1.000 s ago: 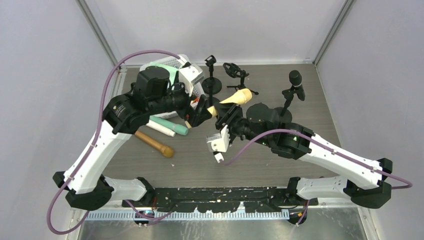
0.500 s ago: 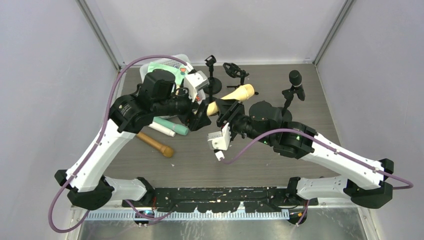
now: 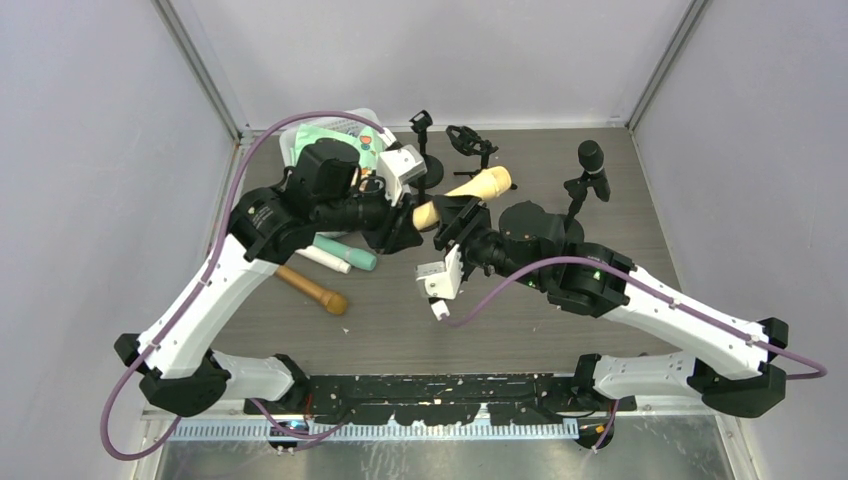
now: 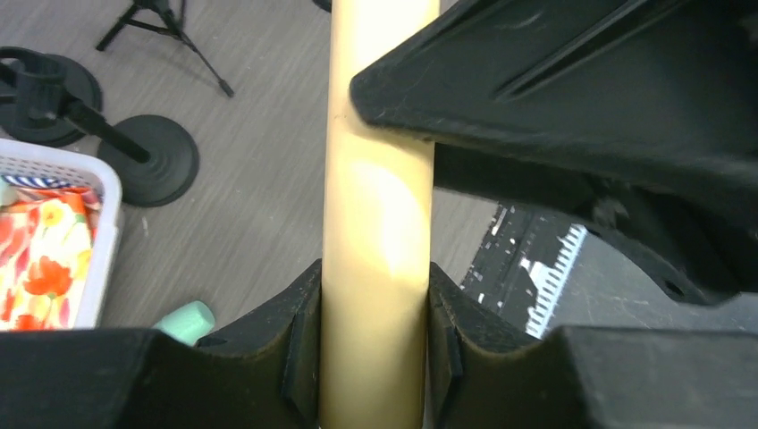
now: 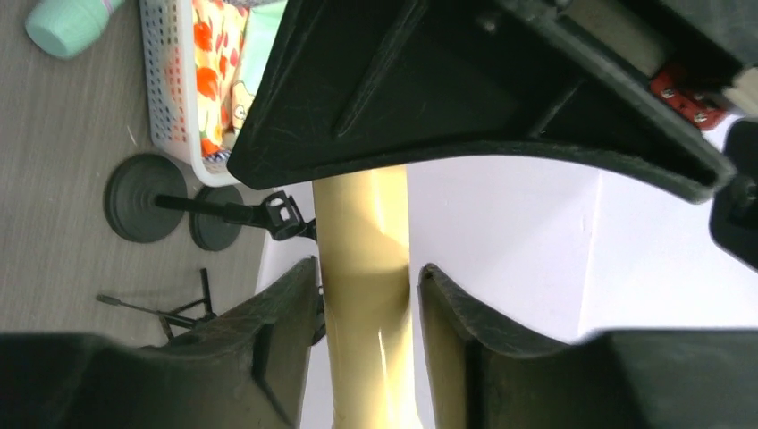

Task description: Attach the microphones to the stand

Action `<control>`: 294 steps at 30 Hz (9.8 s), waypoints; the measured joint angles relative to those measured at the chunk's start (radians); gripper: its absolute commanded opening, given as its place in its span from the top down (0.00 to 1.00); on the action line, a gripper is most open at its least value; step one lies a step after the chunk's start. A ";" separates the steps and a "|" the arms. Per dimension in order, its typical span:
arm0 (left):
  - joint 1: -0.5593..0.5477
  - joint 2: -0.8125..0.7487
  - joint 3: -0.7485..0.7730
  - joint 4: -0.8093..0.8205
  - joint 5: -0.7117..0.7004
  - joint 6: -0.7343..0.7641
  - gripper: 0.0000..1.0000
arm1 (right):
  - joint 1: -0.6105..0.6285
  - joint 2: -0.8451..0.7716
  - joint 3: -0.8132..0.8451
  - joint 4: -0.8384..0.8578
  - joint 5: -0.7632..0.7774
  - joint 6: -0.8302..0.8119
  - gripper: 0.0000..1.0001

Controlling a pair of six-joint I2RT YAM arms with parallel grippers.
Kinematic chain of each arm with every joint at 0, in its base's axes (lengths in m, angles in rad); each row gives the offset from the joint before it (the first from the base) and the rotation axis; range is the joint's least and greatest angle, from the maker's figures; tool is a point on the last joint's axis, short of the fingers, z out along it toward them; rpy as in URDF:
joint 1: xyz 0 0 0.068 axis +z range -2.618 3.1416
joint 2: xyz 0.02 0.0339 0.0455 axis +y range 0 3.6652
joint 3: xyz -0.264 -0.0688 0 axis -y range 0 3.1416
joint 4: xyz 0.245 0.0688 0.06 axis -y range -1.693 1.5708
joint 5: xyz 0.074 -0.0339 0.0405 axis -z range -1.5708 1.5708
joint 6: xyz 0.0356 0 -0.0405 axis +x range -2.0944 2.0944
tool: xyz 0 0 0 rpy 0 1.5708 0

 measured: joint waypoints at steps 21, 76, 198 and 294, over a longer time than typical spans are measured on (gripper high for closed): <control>0.040 -0.227 -0.409 0.509 -0.135 -0.154 1.00 | 0.003 -0.194 -0.214 0.576 0.348 0.898 0.27; 0.120 -0.101 -0.631 0.983 -0.181 -0.305 0.00 | -0.379 -0.144 -0.157 0.492 0.382 1.958 0.99; -0.044 0.470 -1.057 2.145 -0.529 -0.190 0.50 | -0.386 -0.439 -0.415 0.330 0.427 1.771 0.99; -0.020 0.434 -1.080 2.159 -0.190 -0.541 1.00 | -0.377 -0.016 -0.857 1.469 0.026 1.433 0.99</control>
